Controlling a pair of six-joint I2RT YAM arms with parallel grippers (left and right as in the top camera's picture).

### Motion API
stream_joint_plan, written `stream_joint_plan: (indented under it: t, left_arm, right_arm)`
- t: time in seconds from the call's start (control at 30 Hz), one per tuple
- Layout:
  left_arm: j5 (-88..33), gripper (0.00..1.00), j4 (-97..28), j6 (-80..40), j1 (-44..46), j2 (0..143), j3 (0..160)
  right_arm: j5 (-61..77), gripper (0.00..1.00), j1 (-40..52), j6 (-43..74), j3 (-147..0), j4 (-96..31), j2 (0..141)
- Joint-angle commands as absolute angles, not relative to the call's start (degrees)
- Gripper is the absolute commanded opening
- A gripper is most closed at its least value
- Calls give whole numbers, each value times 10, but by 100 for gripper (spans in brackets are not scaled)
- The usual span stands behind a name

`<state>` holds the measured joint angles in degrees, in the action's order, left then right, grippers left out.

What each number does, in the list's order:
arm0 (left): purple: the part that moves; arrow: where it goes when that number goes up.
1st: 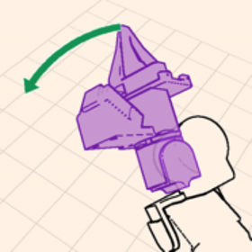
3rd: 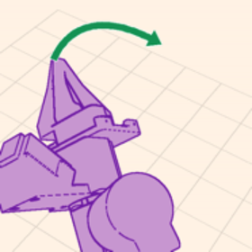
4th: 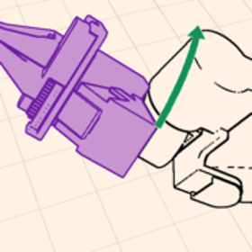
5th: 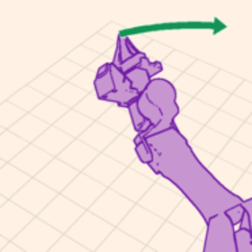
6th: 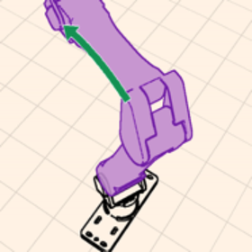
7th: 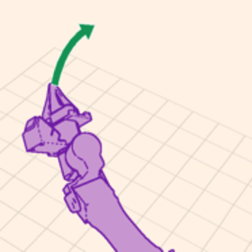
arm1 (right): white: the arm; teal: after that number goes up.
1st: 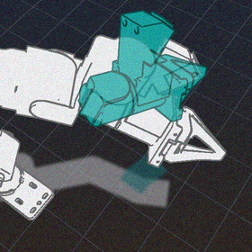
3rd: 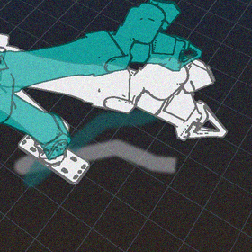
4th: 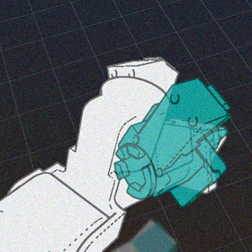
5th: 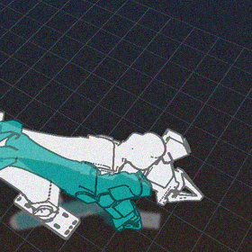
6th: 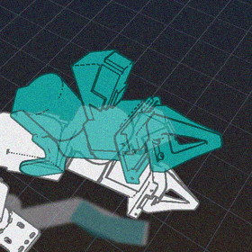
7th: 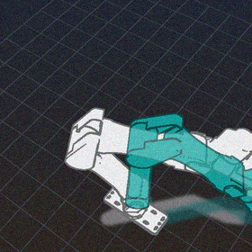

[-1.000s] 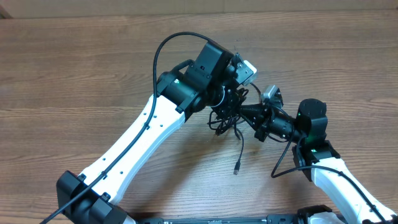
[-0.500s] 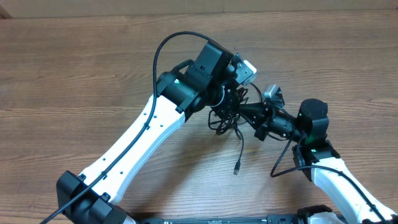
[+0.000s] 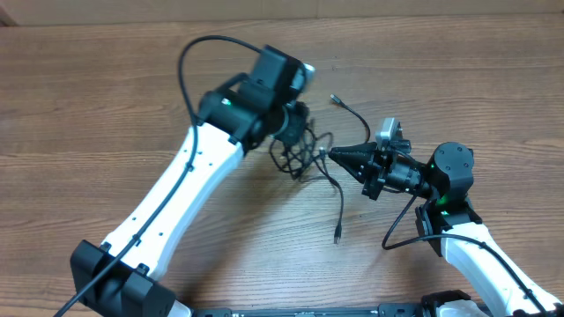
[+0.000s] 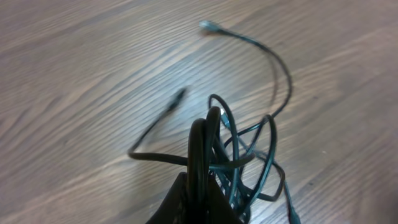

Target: Untangle cables

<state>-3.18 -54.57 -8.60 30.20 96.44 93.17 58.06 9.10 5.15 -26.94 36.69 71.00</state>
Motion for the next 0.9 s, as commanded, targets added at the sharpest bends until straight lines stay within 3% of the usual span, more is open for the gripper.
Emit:
stream_joint_plan:
  t: [0.0,0.1,0.23,0.43,0.6,0.87]
  left_arm:
    - [-37,4,-555,-113,291,963,943]
    - [-53,5,-563,-83,291,963,943]
    - [-112,4,-562,-5,301,963,943]
    - [-151,5,-563,69,327,963,943]
    - [-151,4,-556,77,348,963,943]
    - [-151,5,-532,66,354,963,943]
  right_arm:
    - [588,4,92,60,-274,370,706]
    - [588,7,92,60,-274,370,706]
    - [586,43,92,60,-274,370,706]
    - [544,67,92,55,-274,366,711]
    - [508,72,92,55,-274,357,722]
    - [489,68,93,25,-274,289,733]
